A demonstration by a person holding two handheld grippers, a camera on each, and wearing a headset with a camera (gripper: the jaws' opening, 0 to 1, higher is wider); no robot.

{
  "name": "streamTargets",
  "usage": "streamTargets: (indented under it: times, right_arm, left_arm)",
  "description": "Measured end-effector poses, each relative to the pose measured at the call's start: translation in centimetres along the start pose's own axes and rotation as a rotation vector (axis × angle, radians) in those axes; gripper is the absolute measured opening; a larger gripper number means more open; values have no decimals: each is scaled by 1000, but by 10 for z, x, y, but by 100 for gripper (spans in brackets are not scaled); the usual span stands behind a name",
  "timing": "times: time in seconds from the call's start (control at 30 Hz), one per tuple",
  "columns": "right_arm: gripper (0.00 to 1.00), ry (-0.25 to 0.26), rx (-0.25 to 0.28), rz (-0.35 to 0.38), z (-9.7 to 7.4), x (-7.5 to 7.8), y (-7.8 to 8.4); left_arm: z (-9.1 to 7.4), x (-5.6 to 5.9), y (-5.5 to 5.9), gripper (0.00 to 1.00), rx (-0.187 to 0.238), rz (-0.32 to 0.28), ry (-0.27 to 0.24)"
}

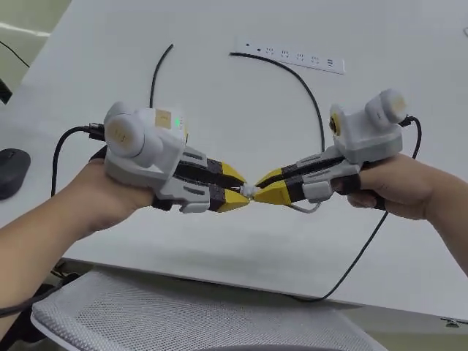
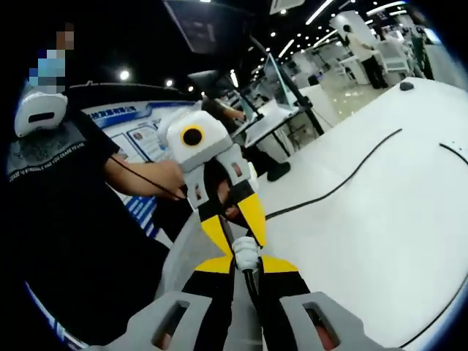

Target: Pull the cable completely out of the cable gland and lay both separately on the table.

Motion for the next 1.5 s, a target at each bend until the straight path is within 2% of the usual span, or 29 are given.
streamTargets:
  times: [0.03, 0.1, 0.2, 0.37, 0.43, 0.5, 0.6, 0.83, 0.97, 1.13, 1.3, 1.37, 1.4, 1.43, 1.47, 1.5]
  right_arm:
    - [7, 3, -5, -11, 0, -1, 0]
    - [6, 37, -25, -90, 0, -4, -2]
    - [6, 80, -44, -164, -1, -8, -5]
    - [7, 186, -120, -390, 1, -20, -7]
    - [7, 239, -178, -500, 3, -27, -7]
    - [7, 270, -213, -586, 4, -30, -6]
    - [7, 333, -252, -673, 6, -37, -5]
    - [7, 445, -278, -812, 7, -46, -4]
    - [7, 456, -283, -817, 8, -48, -1]
    - [8, 445, -270, -779, 7, -47, -1]
    - [9, 437, -225, -713, 3, -46, -3]
    - [13, 430, -212, -690, 3, -46, -3]
    - [18, 416, -204, -637, 2, -46, -1]
    - [20, 398, -192, -610, 1, -45, 0]
    - [21, 404, -183, -602, -2, -43, -1]
    - [21, 385, -148, -509, -6, -41, 0]
  left_arm:
    - [0, 0, 0, 14, -1, -14, 3]
    - [0, -1, 0, 14, -1, -37, 3]
    - [0, -2, 0, 14, 4, -69, 4]
    - [0, -2, 0, 15, 4, -102, 8]
    - [2, -1, 1, 15, -1, -119, 10]
    - [3, 0, 1, 15, -3, -127, 9]
    - [3, 1, 1, 15, 0, -142, 10]
    - [2, 1, 0, 15, 38, -192, 13]
    - [3, 2, 0, 15, 33, -203, 11]
    - [4, 5, 2, 15, 26, -192, 8]
    - [5, 5, 1, 15, 35, -192, 4]
    - [5, 5, 1, 15, 34, -190, 3]
    - [5, 5, 1, 15, 33, -183, 1]
    - [6, 5, 1, 15, 34, -180, 2]
    - [6, 5, 1, 15, 34, -178, 1]
    - [6, 6, 1, 15, 33, -174, 0]
Point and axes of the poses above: the centre of the closed fingertips' face, and the gripper's own axes: z roughly forward along the fingers, x roughly to its right, y roughly out of its underside, the point moved 10 cm from there along -z, roughly backward along the fingers, and after that the axes turned 11 degrees about -z, right-handed, at the moved point
